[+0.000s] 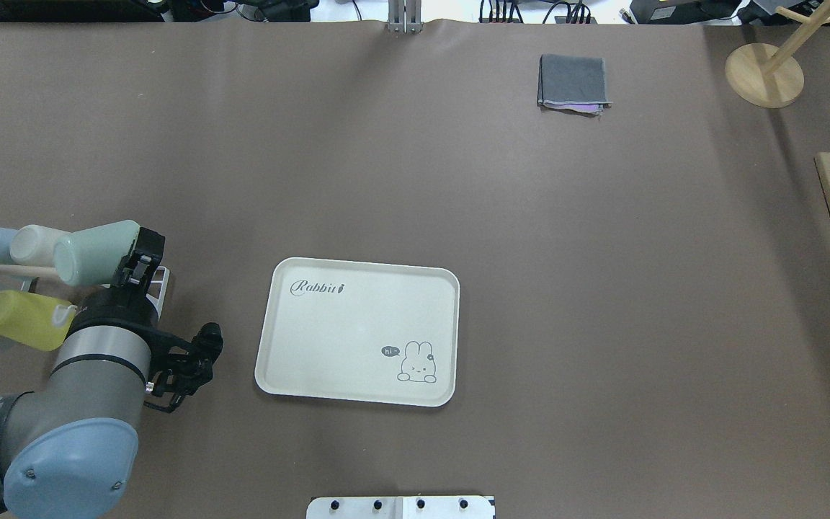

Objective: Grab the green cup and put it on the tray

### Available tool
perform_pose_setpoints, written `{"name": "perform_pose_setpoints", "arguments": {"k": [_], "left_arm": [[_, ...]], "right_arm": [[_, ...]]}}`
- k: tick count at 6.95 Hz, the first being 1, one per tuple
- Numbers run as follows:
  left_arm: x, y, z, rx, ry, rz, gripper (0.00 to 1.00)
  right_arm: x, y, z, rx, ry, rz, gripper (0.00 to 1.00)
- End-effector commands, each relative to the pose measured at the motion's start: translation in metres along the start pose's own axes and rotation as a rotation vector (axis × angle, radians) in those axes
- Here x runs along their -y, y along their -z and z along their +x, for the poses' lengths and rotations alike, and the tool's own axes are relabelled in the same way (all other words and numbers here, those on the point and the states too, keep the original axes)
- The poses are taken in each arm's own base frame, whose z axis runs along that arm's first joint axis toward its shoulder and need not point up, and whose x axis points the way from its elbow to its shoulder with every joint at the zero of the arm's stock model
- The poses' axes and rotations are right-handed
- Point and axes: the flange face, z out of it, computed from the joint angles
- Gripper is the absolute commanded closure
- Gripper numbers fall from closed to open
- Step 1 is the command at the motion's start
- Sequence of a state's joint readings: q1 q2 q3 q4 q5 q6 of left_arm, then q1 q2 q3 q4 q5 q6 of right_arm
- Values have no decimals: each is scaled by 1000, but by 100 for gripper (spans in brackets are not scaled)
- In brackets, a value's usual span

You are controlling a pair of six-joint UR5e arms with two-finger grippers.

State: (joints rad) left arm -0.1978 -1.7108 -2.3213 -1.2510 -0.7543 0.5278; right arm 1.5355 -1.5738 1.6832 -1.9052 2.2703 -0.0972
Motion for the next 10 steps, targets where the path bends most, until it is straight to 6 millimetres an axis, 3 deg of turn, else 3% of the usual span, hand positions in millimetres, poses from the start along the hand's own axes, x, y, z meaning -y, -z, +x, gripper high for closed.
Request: {"name": "perform_pose_setpoints", "arguments": {"k": [1, 4, 7, 10], "left_arm": [[11, 1, -7, 46, 100, 83, 29], [27, -1, -14, 131, 281, 229, 31], [31, 9, -22, 170, 423, 374, 33], [51, 0, -6, 201, 546, 525, 34]], "right_arm": [[2, 0, 1, 0, -2, -2, 0], [4, -4, 3, -1, -7, -10, 0], [3, -5, 5, 0, -12, -12, 0], [2, -5, 4, 7, -46, -12, 0]]}}
